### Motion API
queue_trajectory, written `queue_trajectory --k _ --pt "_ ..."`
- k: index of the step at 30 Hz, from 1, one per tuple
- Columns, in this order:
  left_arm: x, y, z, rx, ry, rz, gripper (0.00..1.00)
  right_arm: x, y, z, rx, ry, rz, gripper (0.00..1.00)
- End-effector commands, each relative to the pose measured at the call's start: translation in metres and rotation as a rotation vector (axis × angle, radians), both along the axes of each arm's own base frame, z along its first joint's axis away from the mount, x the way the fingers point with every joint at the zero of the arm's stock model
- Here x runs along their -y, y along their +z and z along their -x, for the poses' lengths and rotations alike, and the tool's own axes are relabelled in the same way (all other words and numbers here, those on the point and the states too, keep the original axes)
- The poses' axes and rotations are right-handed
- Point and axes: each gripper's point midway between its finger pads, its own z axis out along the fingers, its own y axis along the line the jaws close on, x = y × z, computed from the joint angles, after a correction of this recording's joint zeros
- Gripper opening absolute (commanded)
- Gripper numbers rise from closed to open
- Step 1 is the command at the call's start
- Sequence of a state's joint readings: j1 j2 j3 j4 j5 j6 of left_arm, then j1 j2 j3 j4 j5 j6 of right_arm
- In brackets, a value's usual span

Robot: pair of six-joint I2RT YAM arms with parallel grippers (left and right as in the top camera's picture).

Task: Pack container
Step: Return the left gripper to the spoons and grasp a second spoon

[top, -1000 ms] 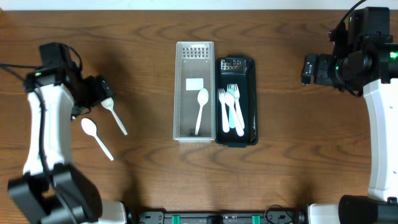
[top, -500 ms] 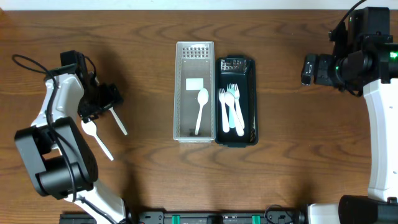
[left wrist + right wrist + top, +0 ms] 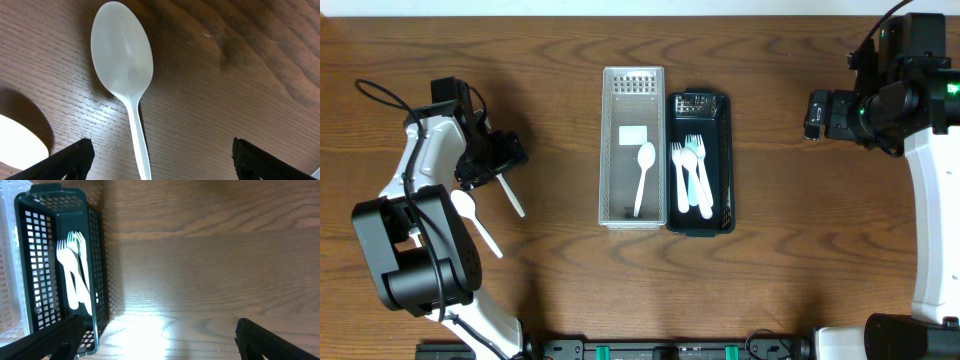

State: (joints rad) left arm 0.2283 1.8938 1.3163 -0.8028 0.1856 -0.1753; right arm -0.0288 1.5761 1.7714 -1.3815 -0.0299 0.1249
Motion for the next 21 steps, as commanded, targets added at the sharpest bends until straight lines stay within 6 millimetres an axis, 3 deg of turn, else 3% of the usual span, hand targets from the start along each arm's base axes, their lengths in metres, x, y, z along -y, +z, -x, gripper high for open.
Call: queue_trajectory --k 1,11,21 --pt "0.001 -0.011 0.002 -0.023 -0.020 0.011 0.90 0.002 -0.004 0.002 -0.016 0.004 -0.001 0.99" --pt "-0.007 -0.038 0.012 -0.112 -0.017 -0.029 0.90 0.002 -0.004 0.003 -0.023 0.004 -0.001 0.99" --pt "-0.013 -0.045 0.015 -0.136 -0.015 -0.062 0.90 0.002 -0.004 0.003 -0.023 0.004 -0.002 0.99"
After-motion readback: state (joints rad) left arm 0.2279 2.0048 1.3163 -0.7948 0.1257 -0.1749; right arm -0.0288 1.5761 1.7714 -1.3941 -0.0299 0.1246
